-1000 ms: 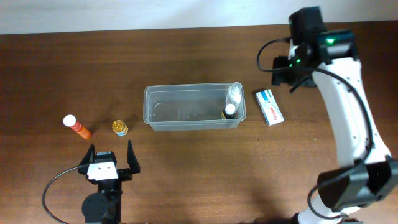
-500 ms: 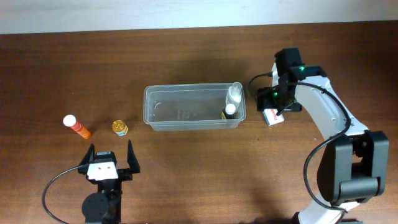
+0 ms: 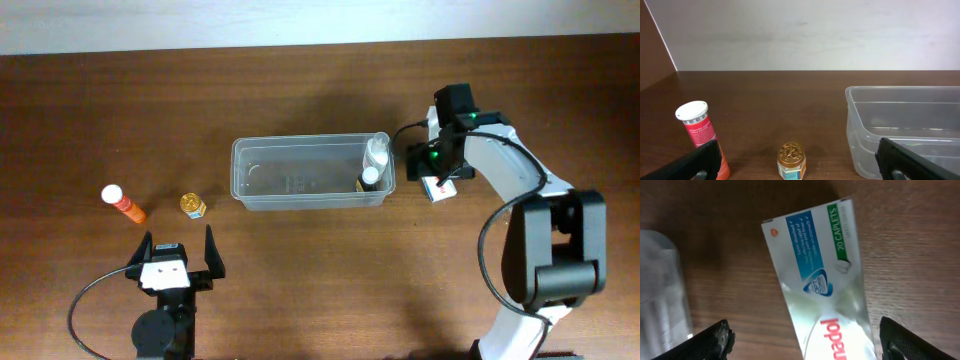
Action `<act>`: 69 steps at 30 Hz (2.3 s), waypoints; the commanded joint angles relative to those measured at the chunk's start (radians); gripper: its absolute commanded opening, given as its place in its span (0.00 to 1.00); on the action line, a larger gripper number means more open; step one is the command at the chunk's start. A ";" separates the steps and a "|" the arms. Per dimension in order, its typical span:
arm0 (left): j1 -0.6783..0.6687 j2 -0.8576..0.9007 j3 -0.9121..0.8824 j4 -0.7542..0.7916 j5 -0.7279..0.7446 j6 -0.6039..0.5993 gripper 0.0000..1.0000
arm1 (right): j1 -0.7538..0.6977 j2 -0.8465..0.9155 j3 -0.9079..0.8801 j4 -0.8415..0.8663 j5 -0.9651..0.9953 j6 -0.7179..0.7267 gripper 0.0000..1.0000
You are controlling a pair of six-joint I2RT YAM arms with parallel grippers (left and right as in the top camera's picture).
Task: Pack container
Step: 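Lower the right gripper onto the white Panadol box and grasp it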
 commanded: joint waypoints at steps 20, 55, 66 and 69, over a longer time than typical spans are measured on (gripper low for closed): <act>0.006 -0.006 -0.007 0.003 0.010 0.019 1.00 | -0.064 0.049 -0.007 0.037 -0.014 -0.085 0.77; 0.006 -0.006 -0.007 0.003 0.010 0.019 0.99 | -0.064 0.051 -0.037 0.054 -0.047 -0.172 0.61; 0.006 -0.006 -0.007 0.003 0.010 0.019 0.99 | -0.064 0.051 -0.052 0.060 -0.047 -0.172 0.61; 0.006 -0.006 -0.007 0.003 0.010 0.019 0.99 | -0.064 0.051 -0.073 0.077 -0.047 -0.172 0.61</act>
